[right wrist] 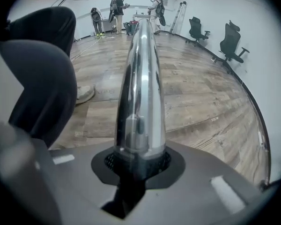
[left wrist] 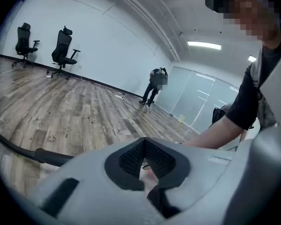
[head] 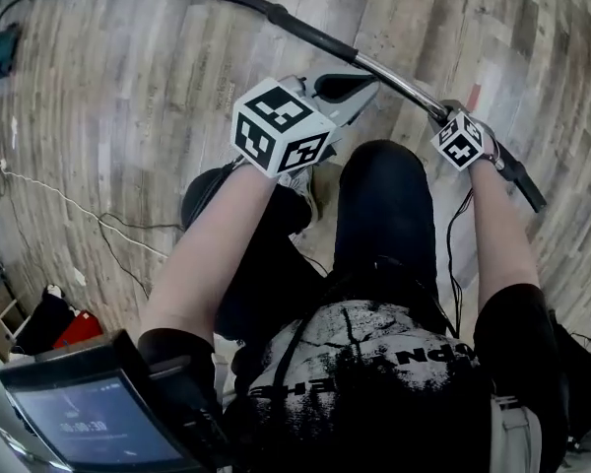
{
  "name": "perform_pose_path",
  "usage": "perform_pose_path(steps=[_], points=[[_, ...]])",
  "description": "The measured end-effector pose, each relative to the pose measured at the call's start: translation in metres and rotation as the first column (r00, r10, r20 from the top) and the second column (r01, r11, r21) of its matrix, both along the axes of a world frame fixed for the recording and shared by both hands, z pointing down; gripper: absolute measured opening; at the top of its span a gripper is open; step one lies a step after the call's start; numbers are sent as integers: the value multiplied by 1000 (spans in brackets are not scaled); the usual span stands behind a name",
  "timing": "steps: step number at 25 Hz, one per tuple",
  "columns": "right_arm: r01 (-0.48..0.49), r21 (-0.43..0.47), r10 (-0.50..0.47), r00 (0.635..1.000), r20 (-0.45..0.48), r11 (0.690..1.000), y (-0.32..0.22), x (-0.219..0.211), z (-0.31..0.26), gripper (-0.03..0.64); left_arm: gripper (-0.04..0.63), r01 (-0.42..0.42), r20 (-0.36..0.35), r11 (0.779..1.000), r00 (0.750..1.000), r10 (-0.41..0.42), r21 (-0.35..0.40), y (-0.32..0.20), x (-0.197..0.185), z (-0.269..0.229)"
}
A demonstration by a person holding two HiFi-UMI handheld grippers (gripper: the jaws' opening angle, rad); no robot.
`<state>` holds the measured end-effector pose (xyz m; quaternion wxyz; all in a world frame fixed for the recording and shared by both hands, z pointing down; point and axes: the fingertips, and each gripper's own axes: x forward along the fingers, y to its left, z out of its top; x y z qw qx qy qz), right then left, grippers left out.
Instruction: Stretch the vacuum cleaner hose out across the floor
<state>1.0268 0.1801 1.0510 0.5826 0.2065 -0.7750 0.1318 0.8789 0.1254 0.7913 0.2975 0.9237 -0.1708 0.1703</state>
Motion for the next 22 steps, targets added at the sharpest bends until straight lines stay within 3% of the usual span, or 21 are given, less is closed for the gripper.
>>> perform_pose_path(steps=[7,12,17,19,20,22], points=[[-56,-43,55,998,-12,998,4,46,111,71,0,97,1,995,995,-97,0,1,-5,32],[-14,-95,8,998,-56,995,31,56,145,66,0,126,82,992,989,-125,-11,39,-18,56],[-33,-113,20,993,-116,993,30,62,160,83,0,152,91,988,985,-150,-21,56,-19,66],[-62,-184,35,989,-146,981,39,66,166,98,0,153,87,988,985,-150,-26,60,-19,67],[-88,-243,51,986,-156,966,48,67,169,142,0,152,87,988,985,-149,-27,61,-20,68],[-117,-356,89,992,-93,927,64,49,172,174,0,152,88,988,985,-148,-34,60,-22,72]])
